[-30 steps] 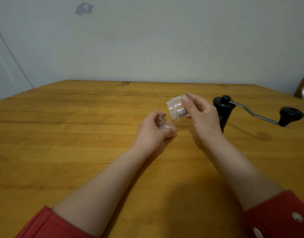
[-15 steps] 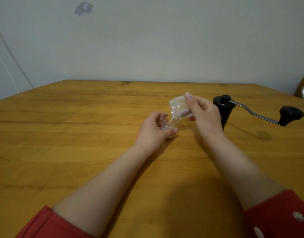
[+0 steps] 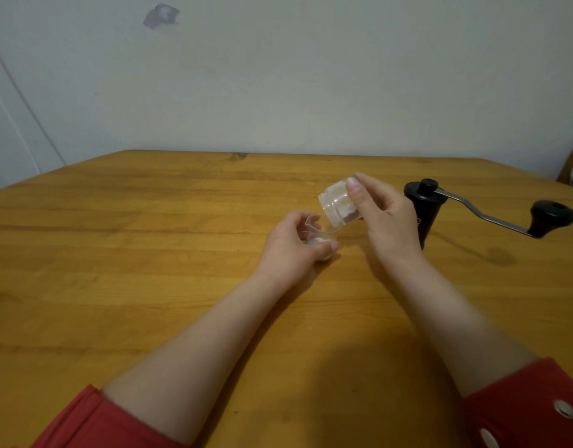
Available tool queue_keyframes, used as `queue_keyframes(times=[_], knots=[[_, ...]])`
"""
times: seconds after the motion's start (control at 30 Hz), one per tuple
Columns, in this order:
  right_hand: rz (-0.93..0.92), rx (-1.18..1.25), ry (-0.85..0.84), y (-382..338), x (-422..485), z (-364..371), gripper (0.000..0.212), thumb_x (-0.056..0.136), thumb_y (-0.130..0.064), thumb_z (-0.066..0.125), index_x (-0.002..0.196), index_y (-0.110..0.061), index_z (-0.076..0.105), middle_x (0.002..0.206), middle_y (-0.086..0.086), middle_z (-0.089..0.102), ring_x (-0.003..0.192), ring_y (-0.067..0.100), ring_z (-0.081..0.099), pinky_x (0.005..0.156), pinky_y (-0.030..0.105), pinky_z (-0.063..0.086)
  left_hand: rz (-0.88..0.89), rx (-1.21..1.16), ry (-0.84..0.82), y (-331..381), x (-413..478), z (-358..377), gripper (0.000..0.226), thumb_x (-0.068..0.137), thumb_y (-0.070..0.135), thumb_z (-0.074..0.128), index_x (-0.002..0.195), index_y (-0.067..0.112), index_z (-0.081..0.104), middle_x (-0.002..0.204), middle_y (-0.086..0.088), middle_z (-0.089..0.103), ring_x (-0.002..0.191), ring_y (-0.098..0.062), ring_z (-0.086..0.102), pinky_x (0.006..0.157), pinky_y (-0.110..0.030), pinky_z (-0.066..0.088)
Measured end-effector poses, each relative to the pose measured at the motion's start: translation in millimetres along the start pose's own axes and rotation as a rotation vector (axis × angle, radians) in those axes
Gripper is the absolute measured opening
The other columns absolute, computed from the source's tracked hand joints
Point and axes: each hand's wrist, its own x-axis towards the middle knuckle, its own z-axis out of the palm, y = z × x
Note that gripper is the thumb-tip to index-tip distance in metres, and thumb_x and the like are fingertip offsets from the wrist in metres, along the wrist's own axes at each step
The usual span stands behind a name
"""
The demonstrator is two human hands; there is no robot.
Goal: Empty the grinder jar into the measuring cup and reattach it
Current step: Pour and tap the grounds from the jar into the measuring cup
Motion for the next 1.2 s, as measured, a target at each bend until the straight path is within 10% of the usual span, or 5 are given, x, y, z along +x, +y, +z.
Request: queue_keyframes(times=[0.5, 0.73, 1.2], knots=[[-0.082, -0.064, -0.025, -0.6, -0.7, -0.3, 0.04, 0.097, -0.033, 0.059, 0.133, -0.016, 0.06, 0.12, -0.008, 0.062, 0.115, 0.001, 0.056, 0.097, 0.017, 0.043, 0.019, 0.074, 0.028, -4.4, 4.1, 0.3, 0.055, 0.072, 0.01, 0.084, 0.121, 0.014, 0.06, 0.108, 0.005, 0.066, 0.092, -0.002, 0.063, 0.07, 0.0, 0.045], [-0.088, -0.113, -0.053, -2.5, -3.0, -0.2, 0.039, 0.098, -0.028, 0.058, 0.136, -0.018, 0.057, 0.123, -0.001, 0.061, 0.115, 0.013, 0.058, 0.103, 0.034, 0.046, 0.027, 0.114, 0.04, -6.3, 6.9, 1.2, 0.054, 0.071, 0.013, 0.085, 0.119, 0.015, 0.061, 0.115, -0.002, 0.069, 0.105, -0.016, 0.066, 0.097, -0.029, 0.05], [-0.17, -0.181, -0.094, -5.8, -9.3, -0.4, 0.046, 0.094, -0.031, 0.055, 0.137, -0.014, 0.056, 0.117, 0.0, 0.057, 0.101, 0.013, 0.054, 0.098, 0.039, 0.047, 0.025, 0.108, 0.033, -5.7, 6.2, 1.0, 0.053, 0.071, 0.013, 0.085, 0.119, 0.014, 0.061, 0.111, -0.002, 0.071, 0.099, -0.013, 0.067, 0.091, -0.023, 0.051]])
